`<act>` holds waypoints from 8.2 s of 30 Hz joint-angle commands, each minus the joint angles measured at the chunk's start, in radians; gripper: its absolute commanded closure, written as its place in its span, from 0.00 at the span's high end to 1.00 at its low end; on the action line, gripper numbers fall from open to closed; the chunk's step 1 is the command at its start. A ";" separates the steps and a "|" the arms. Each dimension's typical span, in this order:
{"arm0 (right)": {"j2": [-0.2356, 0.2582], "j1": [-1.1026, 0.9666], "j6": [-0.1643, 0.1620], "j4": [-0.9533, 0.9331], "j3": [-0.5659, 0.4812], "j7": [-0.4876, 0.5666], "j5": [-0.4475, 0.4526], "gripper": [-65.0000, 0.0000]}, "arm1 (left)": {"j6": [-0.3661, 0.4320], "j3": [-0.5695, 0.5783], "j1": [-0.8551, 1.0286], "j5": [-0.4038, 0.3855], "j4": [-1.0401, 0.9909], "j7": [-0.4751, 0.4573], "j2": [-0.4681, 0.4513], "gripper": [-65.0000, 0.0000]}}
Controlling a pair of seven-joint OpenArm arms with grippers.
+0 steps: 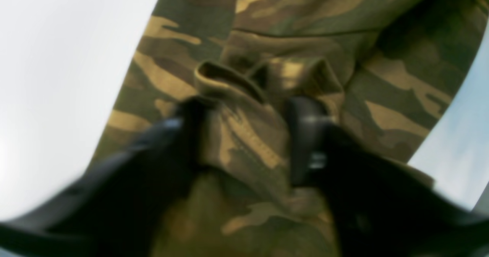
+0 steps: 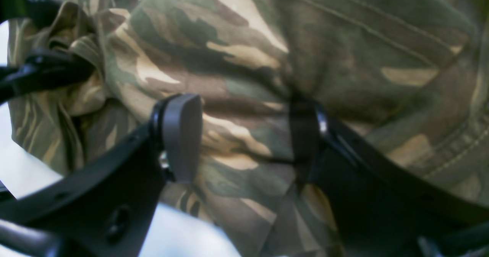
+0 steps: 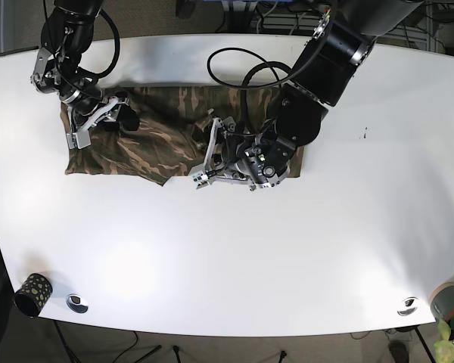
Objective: Fold the T-shirt properly
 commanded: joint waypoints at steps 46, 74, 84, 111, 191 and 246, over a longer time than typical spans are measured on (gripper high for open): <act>0.004 -0.002 -0.010 0.001 -0.003 -0.038 -0.022 0.55 | 0.049 -0.081 -0.090 -0.010 0.050 -0.134 0.054 0.64; 0.004 -0.001 -0.010 0.001 -0.003 -0.038 -0.022 0.55 | 0.042 -0.207 0.081 -0.064 0.149 -0.194 -0.040 0.22; 0.004 -0.002 -0.010 0.001 -0.003 -0.038 -0.022 0.55 | 0.042 -0.037 0.082 -0.067 0.069 -0.310 -0.012 0.22; 0.004 -0.002 -0.010 0.001 -0.003 -0.038 -0.022 0.55 | 0.040 -0.103 0.033 -0.073 0.081 -0.382 -0.011 0.22; 0.140 0.143 -0.018 -0.099 0.170 -0.133 0.253 0.02 | -0.121 -0.513 0.167 -0.550 -0.144 -0.151 -0.182 0.22; -0.101 0.199 -0.007 0.260 -0.275 -0.151 0.132 0.01 | -0.049 -0.393 0.223 -0.618 0.017 -0.278 -0.127 0.21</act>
